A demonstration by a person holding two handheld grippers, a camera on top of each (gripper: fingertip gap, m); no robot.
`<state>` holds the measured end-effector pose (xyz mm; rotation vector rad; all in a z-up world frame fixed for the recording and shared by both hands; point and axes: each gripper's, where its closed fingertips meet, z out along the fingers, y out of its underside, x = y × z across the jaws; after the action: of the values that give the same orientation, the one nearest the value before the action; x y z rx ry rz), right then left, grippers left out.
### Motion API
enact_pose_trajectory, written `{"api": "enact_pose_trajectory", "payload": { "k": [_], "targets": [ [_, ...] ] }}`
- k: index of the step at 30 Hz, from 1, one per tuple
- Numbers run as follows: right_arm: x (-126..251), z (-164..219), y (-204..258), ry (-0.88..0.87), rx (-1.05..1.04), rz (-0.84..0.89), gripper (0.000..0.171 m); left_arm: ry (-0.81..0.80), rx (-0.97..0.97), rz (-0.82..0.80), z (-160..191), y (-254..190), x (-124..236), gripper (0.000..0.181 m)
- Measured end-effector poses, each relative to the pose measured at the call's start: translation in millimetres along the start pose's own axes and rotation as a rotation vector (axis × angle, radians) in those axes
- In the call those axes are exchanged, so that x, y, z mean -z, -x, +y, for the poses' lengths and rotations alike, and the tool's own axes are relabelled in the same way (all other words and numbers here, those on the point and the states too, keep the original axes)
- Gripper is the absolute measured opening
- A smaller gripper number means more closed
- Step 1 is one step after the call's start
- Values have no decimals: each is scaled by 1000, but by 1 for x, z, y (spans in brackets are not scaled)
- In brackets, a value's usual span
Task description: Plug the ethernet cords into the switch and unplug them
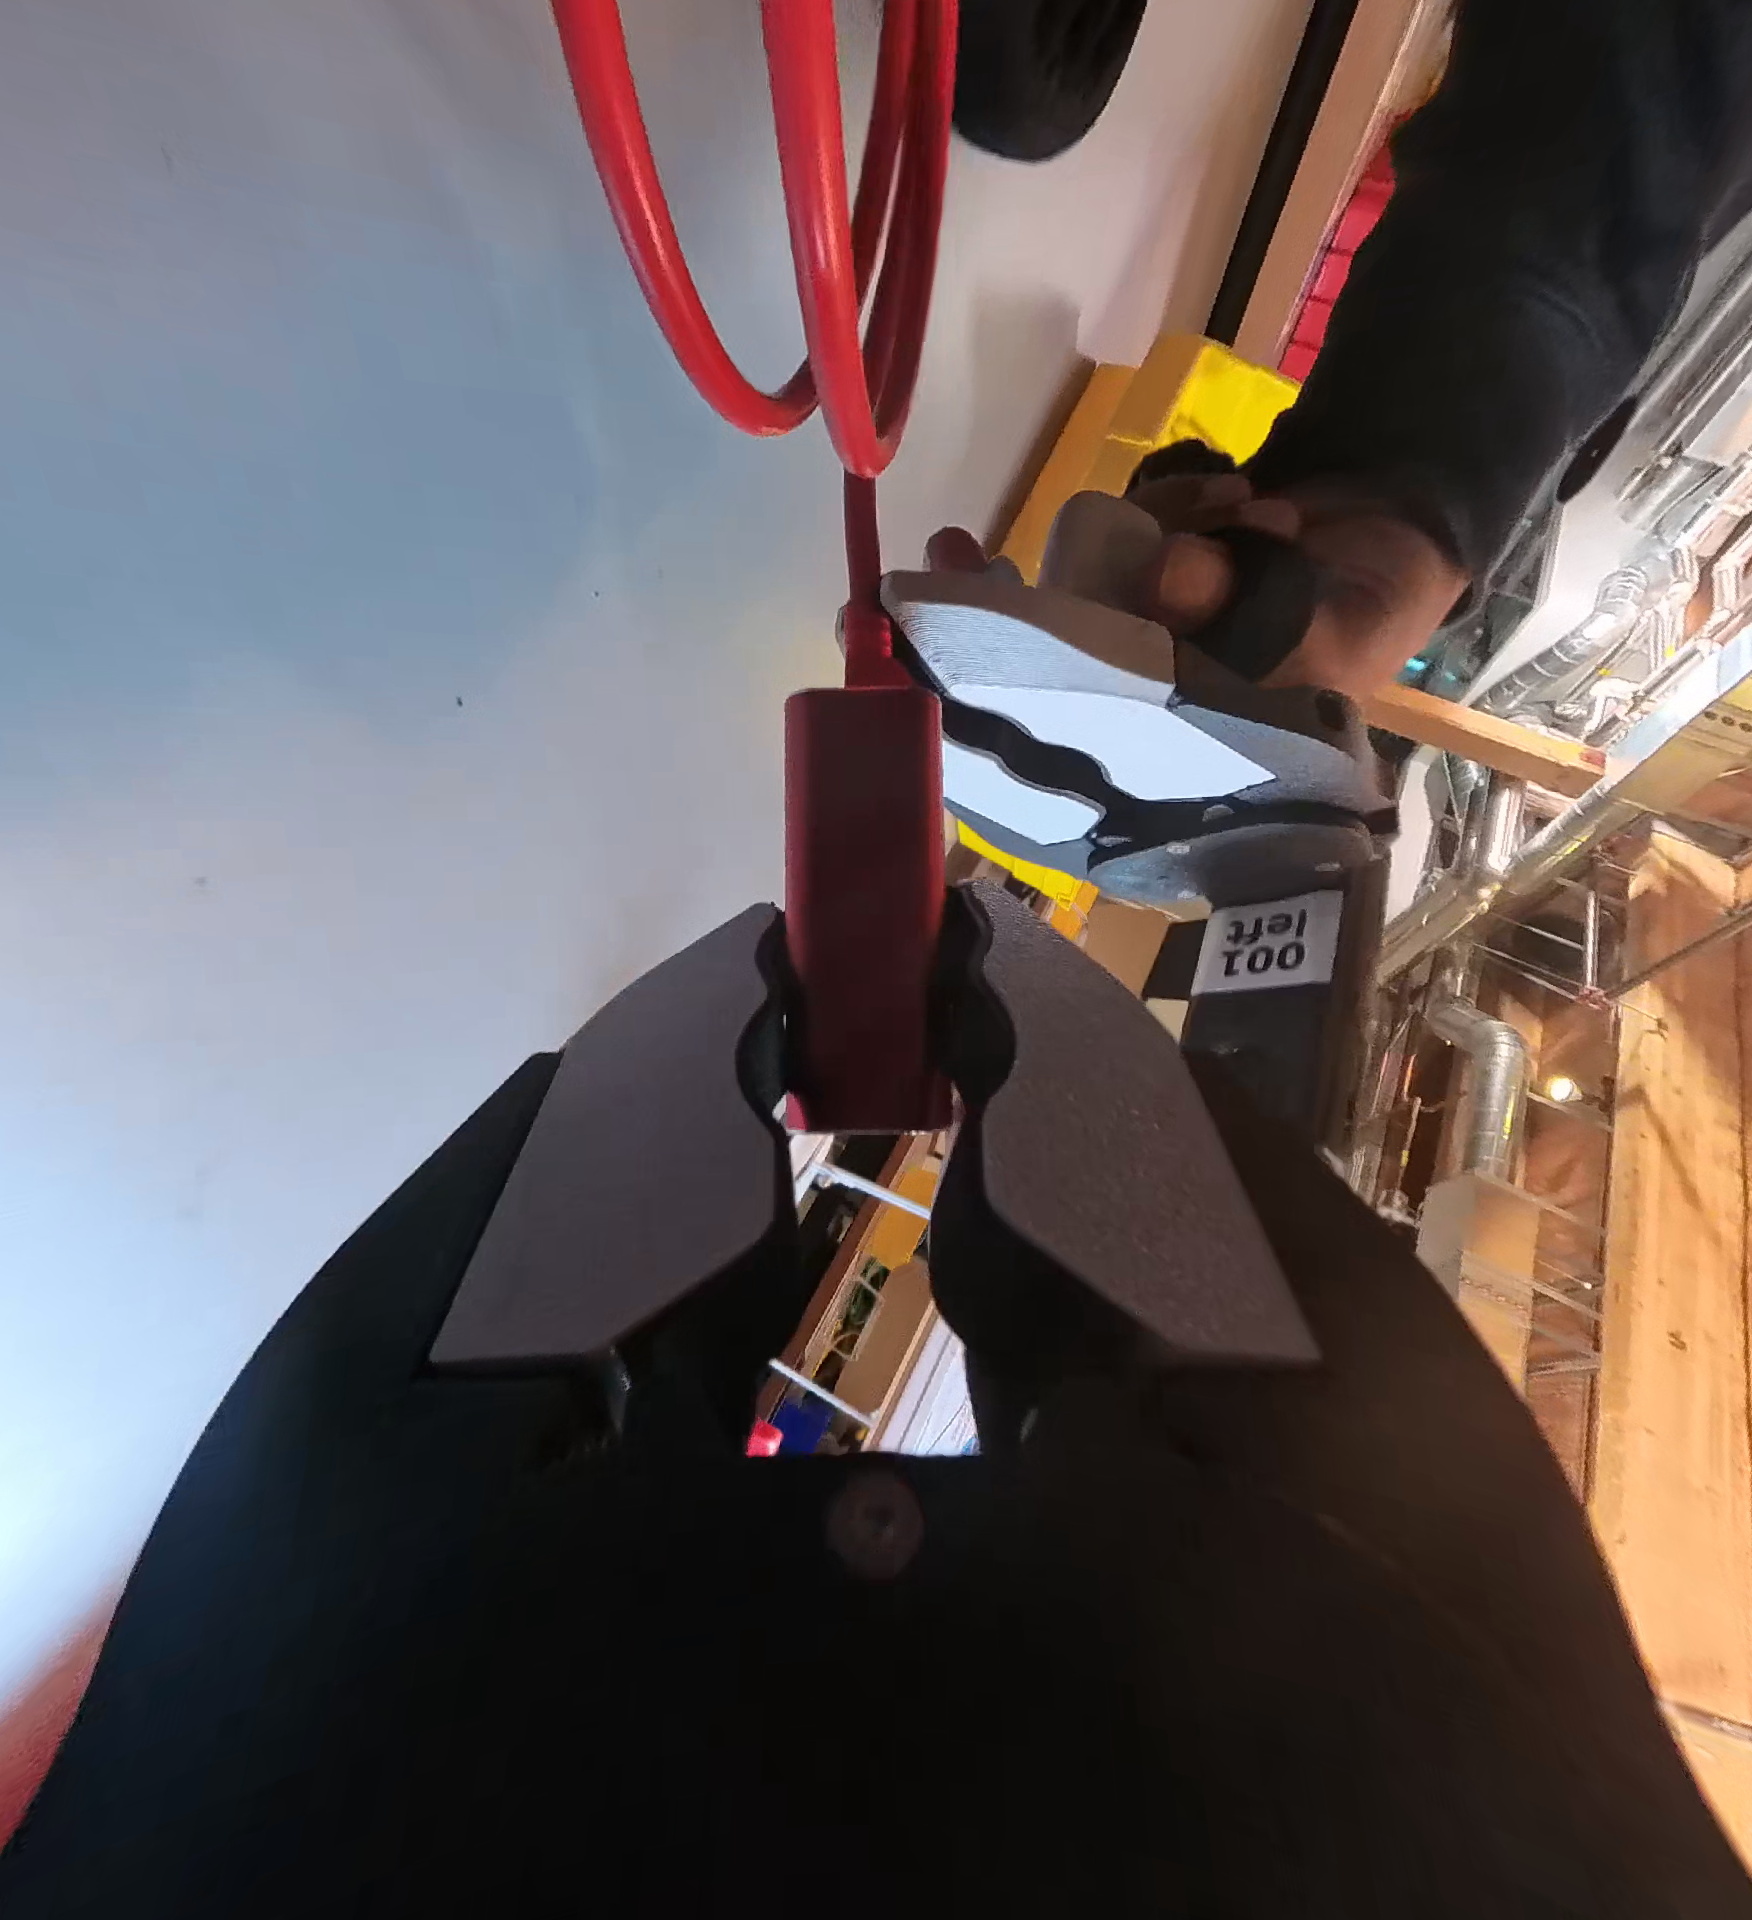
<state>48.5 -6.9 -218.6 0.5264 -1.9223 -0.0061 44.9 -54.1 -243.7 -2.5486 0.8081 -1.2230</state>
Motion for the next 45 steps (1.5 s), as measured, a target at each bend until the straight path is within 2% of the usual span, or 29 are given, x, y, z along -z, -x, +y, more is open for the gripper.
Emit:
{"api": "enact_pose_trajectory", "payload": {
  "k": [2, 4, 9, 11, 13, 16, 20, 25, 28, 30, 32, 33, 36, 38, 40, 41, 43, 45],
  "targets": [
    [-2, 8, -2, 30, -17, 16, 26, -31, -5, -6, -2, 2, 7, 8],
    [-3, 26, -7, 95, -46, 48, 26, -130, -32, -69, -14, 11, 23, 8],
    [0, 74, -13, 230, -273, 120, 27, -560, -124, -208, -46, 10, 93, 20],
    [0, 88, -7, 275, -409, 108, 26, -712, -165, -297, -45, 8, 119, 23],
    [-1, 97, 0, 319, -501, 78, 26, -792, -191, -393, -38, 7, 131, 24],
    [-9, 96, 8, 354, -600, -18, 27, -788, -249, -562, -34, 11, 128, 25],
    [-26, 85, 3, 357, -616, -145, 27, -589, -364, -746, -45, 26, 109, 27],
    [-36, 68, -13, 306, -743, -250, 27, -373, -463, -743, -57, 34, 74, 37],
    [-35, 56, -22, 229, -899, -306, 27, -311, -554, -836, -61, 40, 68, 34],
    [-31, 53, -33, 150, -986, -290, 27, -364, -614, -866, -64, 33, 73, 31],
    [-22, 47, -49, 22, -1117, -274, 30, -460, -643, -805, -66, 19, 78, 29],
    [-16, 43, -61, -80, -1176, -247, 40, -525, -661, -777, -67, 12, 83, 29],
    [7, 49, -98, -419, -1433, -78, 51, -780, -685, -611, -70, -16, 103, 28],
    [13, 60, -107, -553, -1561, 59, 55, -944, -709, -492, -72, -37, 119, 28],
    [8, 52, -113, -671, -1627, 137, 57, -1057, -740, -379, -74, -55, 126, 27],
    [4, 47, -118, -712, -1636, 171, 52, -1086, -752, -345, -75, -61, 126, 27],
    [2, 34, -127, -773, -1619, 182, 27, -1099, -765, -370, -76, -58, 124, 28],
    [1, 34, -129, -705, -1590, 159, 27, -1090, -761, -407, -72, -52, 125, 28]
  ]
}}
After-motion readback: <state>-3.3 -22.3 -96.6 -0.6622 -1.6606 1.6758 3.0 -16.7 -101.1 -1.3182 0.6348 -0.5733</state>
